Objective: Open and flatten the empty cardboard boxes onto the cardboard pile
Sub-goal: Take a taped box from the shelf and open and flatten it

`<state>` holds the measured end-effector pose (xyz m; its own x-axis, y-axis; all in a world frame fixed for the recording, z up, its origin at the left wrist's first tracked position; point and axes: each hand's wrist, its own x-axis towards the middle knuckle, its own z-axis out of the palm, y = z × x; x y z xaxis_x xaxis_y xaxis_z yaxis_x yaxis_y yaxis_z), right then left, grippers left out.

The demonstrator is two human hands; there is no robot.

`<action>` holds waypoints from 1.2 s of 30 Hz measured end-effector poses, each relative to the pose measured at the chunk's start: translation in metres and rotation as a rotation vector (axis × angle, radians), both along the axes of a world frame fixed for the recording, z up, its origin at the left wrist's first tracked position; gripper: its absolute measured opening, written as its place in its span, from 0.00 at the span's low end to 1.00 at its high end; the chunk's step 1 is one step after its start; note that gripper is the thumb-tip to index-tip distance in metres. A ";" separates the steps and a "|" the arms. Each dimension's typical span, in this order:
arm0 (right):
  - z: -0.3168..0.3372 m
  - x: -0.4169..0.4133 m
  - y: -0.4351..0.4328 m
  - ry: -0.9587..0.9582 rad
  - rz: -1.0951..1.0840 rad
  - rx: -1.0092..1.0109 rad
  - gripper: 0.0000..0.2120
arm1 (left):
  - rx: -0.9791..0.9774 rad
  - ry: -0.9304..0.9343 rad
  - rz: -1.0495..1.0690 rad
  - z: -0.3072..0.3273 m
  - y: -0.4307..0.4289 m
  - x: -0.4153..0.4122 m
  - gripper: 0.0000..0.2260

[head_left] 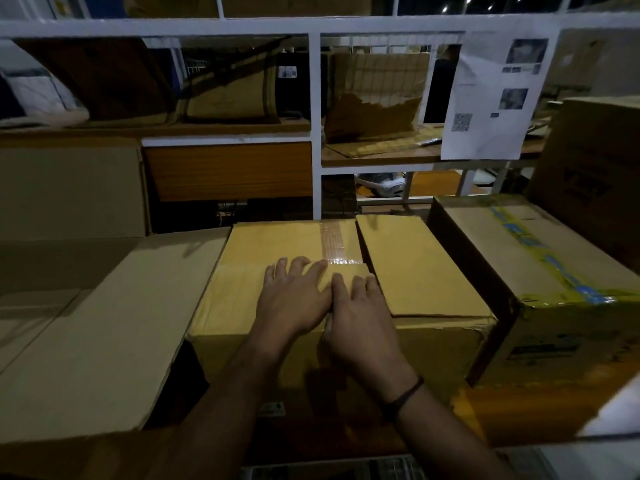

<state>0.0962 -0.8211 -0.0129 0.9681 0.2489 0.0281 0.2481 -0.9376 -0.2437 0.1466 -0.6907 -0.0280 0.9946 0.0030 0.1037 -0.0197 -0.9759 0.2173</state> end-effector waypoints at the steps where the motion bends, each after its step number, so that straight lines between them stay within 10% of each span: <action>1: 0.000 0.001 -0.002 0.030 -0.062 0.043 0.32 | -0.023 -0.016 0.012 0.000 0.000 0.000 0.26; 13: -0.003 0.071 -0.164 -0.155 -0.559 -0.067 0.32 | -0.044 -0.121 0.023 -0.004 -0.002 -0.001 0.27; 36: 0.006 0.116 -0.073 -0.045 0.176 -0.139 0.43 | -0.019 -0.069 -0.115 0.010 0.013 0.058 0.27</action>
<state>0.2123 -0.8946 -0.0065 0.9080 0.4182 0.0245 0.4184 -0.9027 -0.1004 0.2049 -0.6775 -0.0182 0.9791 -0.1079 0.1725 -0.1465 -0.9622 0.2297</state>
